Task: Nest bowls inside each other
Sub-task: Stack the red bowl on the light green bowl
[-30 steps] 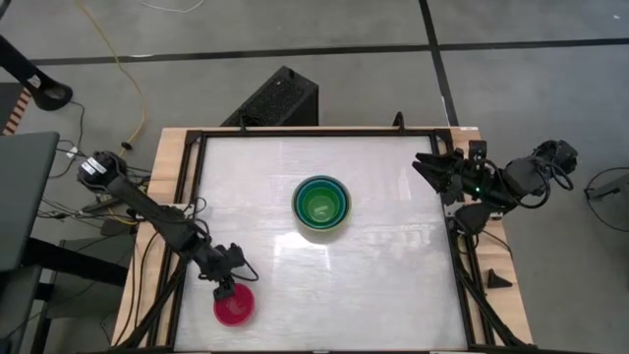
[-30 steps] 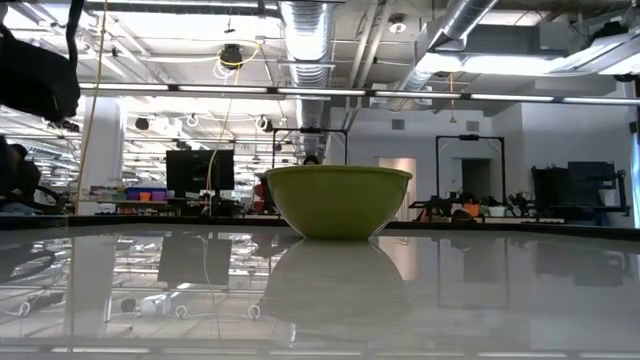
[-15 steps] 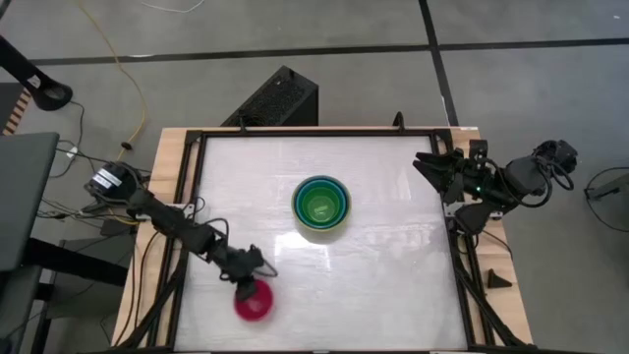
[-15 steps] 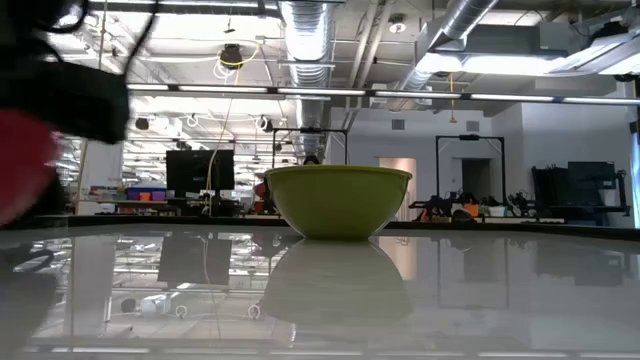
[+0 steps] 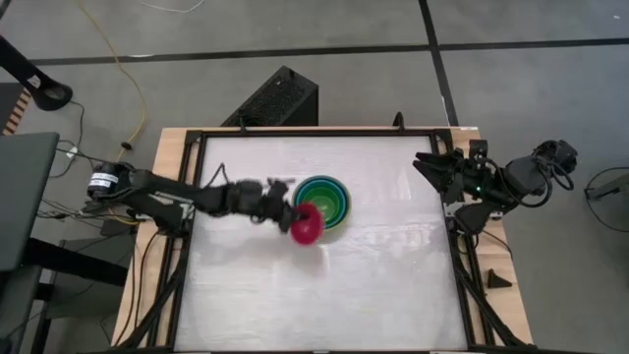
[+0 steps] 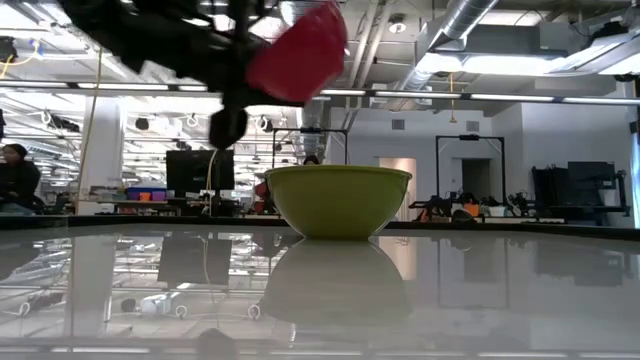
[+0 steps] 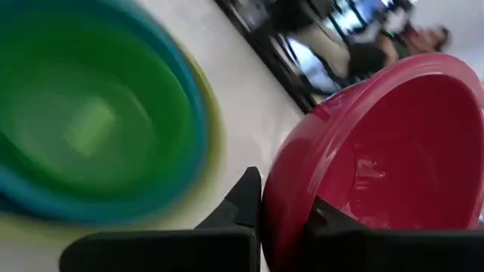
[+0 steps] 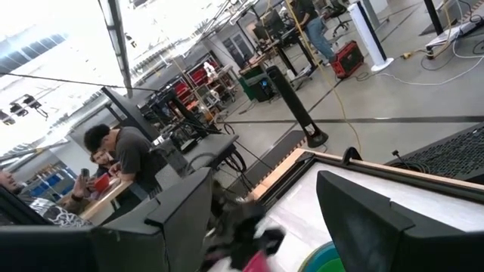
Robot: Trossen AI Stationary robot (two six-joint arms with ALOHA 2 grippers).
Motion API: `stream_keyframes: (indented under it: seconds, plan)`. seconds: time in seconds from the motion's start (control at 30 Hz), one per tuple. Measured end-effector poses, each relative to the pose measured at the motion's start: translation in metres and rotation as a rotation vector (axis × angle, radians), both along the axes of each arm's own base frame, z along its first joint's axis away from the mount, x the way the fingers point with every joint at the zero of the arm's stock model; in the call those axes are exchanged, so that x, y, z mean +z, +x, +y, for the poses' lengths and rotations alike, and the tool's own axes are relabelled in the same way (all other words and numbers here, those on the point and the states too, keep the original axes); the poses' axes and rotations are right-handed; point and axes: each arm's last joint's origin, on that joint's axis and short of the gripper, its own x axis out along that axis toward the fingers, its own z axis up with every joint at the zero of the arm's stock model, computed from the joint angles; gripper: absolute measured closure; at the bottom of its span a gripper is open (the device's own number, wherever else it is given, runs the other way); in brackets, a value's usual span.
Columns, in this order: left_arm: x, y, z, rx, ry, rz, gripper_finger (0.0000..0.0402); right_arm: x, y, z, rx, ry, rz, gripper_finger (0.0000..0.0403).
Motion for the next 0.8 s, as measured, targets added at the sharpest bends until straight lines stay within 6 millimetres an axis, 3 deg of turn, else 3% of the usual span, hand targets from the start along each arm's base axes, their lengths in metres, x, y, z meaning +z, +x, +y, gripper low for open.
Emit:
stream_keyframes:
  seconds: [0.17,0.3,0.6,0.8]
  plan:
    - [0.012,0.016,0.05,0.093,0.02,0.052,0.0399,0.0,0.0,0.0,0.008,0.004,-0.003,0.0129]
    - [0.002,0.032,0.077,0.091,-0.021,0.189,0.0399,0.0,0.0,0.001,0.027,0.006,-0.005,0.0129]
    - [-0.032,0.085,0.087,-0.04,-0.035,0.516,0.0399,0.0,-0.002,0.006,0.073,0.009,-0.006,0.0129]
    - [-0.031,0.108,0.092,-0.099,0.02,0.546,0.036,0.0,-0.004,0.009,0.105,0.018,-0.009,0.0129]
